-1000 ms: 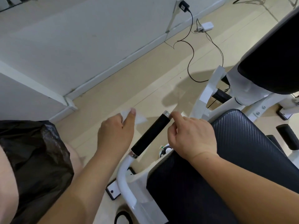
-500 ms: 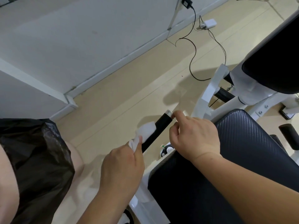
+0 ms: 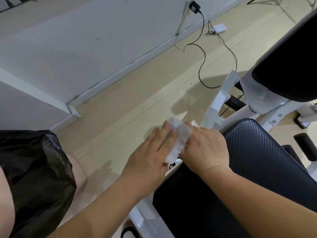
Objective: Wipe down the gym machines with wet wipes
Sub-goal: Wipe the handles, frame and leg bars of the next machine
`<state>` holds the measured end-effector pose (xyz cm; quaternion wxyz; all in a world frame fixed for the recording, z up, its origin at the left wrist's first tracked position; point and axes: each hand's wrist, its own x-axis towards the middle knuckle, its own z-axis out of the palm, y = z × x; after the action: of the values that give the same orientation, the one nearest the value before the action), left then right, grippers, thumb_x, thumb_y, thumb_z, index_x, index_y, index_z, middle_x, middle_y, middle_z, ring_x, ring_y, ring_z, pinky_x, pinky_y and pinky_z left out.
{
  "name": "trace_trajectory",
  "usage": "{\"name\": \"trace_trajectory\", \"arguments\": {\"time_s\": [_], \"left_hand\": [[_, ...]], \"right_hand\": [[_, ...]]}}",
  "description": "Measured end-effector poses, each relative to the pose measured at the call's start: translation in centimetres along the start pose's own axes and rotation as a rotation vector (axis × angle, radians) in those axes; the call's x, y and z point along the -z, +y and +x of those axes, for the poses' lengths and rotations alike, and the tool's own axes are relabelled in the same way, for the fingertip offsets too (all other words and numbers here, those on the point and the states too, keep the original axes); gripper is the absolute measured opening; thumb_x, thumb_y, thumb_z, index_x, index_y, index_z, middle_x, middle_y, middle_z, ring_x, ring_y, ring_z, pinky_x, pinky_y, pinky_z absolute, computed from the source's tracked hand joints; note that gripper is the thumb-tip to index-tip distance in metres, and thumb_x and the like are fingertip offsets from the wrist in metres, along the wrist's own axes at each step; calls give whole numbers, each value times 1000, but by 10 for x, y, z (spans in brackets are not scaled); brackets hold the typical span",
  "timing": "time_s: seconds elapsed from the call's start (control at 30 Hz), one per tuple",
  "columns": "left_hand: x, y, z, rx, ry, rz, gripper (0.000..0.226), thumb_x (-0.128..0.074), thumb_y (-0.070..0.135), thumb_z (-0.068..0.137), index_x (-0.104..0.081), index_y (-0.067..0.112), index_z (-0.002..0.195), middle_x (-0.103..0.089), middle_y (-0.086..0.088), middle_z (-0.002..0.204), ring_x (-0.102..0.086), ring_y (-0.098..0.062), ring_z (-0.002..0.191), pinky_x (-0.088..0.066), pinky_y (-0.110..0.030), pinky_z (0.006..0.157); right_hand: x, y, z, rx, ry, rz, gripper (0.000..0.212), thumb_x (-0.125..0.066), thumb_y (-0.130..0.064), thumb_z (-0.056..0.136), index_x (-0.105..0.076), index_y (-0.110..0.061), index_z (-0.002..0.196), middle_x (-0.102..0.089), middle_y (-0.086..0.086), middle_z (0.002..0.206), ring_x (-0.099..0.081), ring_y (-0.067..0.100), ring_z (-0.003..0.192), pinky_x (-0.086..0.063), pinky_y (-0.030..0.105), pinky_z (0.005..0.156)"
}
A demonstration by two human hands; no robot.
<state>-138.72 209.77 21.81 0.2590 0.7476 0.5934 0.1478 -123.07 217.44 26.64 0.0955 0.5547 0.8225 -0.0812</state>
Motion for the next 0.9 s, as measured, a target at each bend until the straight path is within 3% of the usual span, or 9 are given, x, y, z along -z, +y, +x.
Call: {"name": "trace_trajectory", "arguments": {"time_s": [0.1, 0.2, 0.3, 0.37, 0.47, 0.57, 0.67, 0.8, 0.9], "left_hand": [[12, -14, -22, -48, -180, -65, 76, -44, 15, 84, -35, 19, 159, 12, -5, 173, 0, -20, 160, -34, -41, 121], [32, -10, -15, 48, -17, -341, 50, -40, 26, 87, -75, 18, 121, -37, 4, 164, -39, -9, 147, -44, -35, 113], [38, 3, 14, 327, 101, -448, 31, -52, 43, 96, -63, 31, 123, -67, 15, 123, -66, -12, 107, -55, -36, 89], [27, 13, 40, 423, -45, -247, 41, -54, 44, 99, -45, 32, 138, -63, 12, 125, -64, -19, 106, -50, -35, 82], [5, 28, 67, 481, -65, 133, 16, -46, 32, 105, -41, 23, 116, -64, 1, 107, -54, -25, 81, -35, -33, 64], [2, 33, 78, 527, -47, 154, 4, -45, 25, 103, -44, 24, 107, -60, 2, 86, -48, -25, 69, -31, -34, 58], [10, 20, 87, 511, -144, -72, 14, -52, 25, 93, -46, 28, 81, -50, 5, 70, -54, -29, 69, -33, -30, 54], [36, -3, 90, 592, -635, -892, 23, -69, 23, 92, -54, 18, 75, -54, 0, 62, -48, -19, 54, -40, -26, 51], [34, -11, 93, 603, -713, -942, 23, -69, 21, 92, -55, 16, 74, -52, -2, 60, -43, -19, 50, -38, -28, 50]], "right_hand": [[-5, 1, 0, -48, 40, -14, 25, -36, -31, 94, -59, -24, 104, -56, -7, 66, -47, 25, 60, -25, 36, 62], [-9, 0, 1, -48, 110, -39, 41, -28, -29, 87, -66, -23, 104, -44, -8, 58, -35, 24, 54, -21, 34, 60], [-10, 2, 1, -41, 105, -55, 46, -27, -31, 87, -67, -26, 109, -62, -6, 68, -55, 26, 64, -25, 36, 64], [-11, 2, 0, -37, 106, -55, 48, -30, -31, 86, -69, -23, 114, -65, -2, 78, -59, 29, 75, -33, 40, 71], [-13, 2, -1, -76, 162, -26, 51, -33, -28, 84, -66, -16, 121, -64, 3, 91, -56, 31, 86, -39, 44, 80], [-11, 1, -2, -85, 172, 6, 49, -30, -28, 85, -63, -14, 119, -63, 3, 95, -55, 31, 88, -39, 43, 82], [-11, 1, 0, -75, 159, -17, 43, -35, -26, 82, -62, -16, 114, -61, 2, 94, -55, 30, 87, -37, 42, 81], [-14, 4, 0, -59, 121, -70, 35, -49, -25, 82, -61, -19, 114, -61, 0, 94, -55, 29, 86, -33, 41, 78], [-13, 3, 1, -63, 103, -81, 37, -42, -27, 82, -61, -20, 113, -61, -1, 92, -55, 28, 85, -32, 41, 76]]}}
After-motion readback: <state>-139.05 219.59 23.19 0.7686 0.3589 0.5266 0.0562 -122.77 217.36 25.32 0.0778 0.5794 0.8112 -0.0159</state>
